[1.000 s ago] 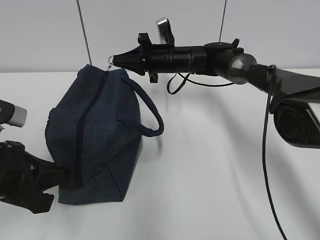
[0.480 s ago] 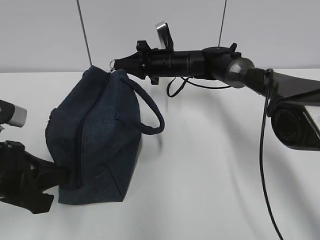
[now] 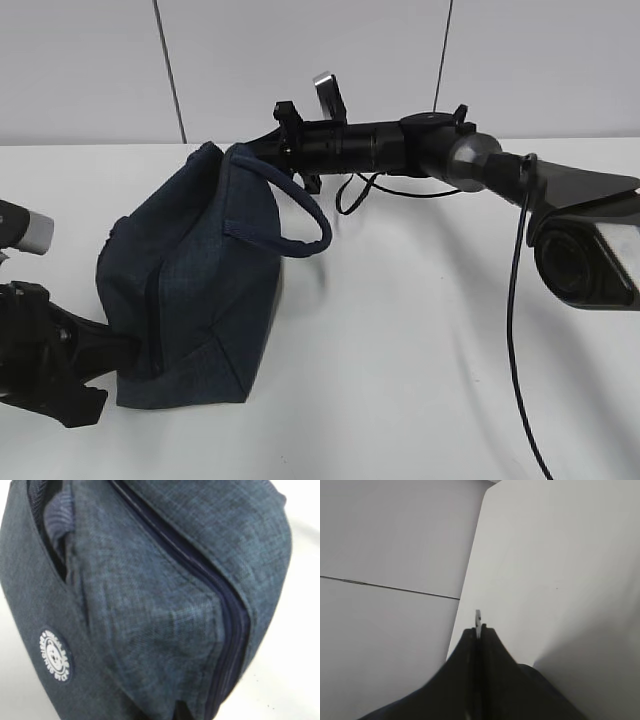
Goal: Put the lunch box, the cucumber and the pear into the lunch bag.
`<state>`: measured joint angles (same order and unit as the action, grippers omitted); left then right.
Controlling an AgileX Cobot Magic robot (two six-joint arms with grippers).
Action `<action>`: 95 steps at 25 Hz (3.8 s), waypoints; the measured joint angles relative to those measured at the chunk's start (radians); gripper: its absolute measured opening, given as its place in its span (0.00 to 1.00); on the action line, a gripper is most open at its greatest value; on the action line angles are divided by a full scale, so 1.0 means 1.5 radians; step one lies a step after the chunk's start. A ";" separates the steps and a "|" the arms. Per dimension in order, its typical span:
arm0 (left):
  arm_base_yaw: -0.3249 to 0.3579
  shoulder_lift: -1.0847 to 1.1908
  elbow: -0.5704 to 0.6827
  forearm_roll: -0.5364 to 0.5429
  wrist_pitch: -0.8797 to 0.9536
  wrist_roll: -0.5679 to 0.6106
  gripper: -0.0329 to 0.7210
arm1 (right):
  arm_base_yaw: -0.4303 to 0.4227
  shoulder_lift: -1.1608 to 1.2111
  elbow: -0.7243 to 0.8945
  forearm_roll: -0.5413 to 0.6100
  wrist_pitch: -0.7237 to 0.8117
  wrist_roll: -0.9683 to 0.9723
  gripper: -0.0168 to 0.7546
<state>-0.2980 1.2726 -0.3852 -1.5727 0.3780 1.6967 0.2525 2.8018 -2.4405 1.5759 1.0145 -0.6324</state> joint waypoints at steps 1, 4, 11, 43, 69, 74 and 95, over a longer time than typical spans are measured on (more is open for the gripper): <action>0.000 0.000 0.000 0.000 0.000 0.000 0.05 | 0.000 0.000 0.000 -0.005 -0.004 0.001 0.02; 0.000 0.000 0.000 0.000 0.000 0.000 0.05 | 0.000 0.000 0.000 -0.013 -0.010 0.001 0.02; 0.000 0.000 0.000 0.008 0.001 0.000 0.05 | 0.000 0.000 -0.013 0.033 0.017 -0.061 0.09; 0.000 -0.109 0.004 -0.010 -0.082 -0.079 0.56 | 0.039 -0.091 -0.332 -0.417 0.150 0.312 0.46; 0.000 -0.117 0.009 -0.011 -0.078 -0.080 0.41 | 0.112 -0.107 -0.332 -0.550 0.157 0.337 0.34; 0.000 -0.118 0.009 -0.011 -0.076 -0.080 0.37 | 0.112 -0.117 -0.332 -0.612 0.157 0.368 0.34; 0.000 -0.118 0.009 -0.011 -0.076 -0.080 0.36 | 0.120 -0.183 -0.332 -0.569 0.159 0.295 0.34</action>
<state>-0.2980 1.0961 -0.3725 -1.5895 0.2640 1.5762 0.4329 2.5269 -2.9381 0.7231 1.2529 -0.1895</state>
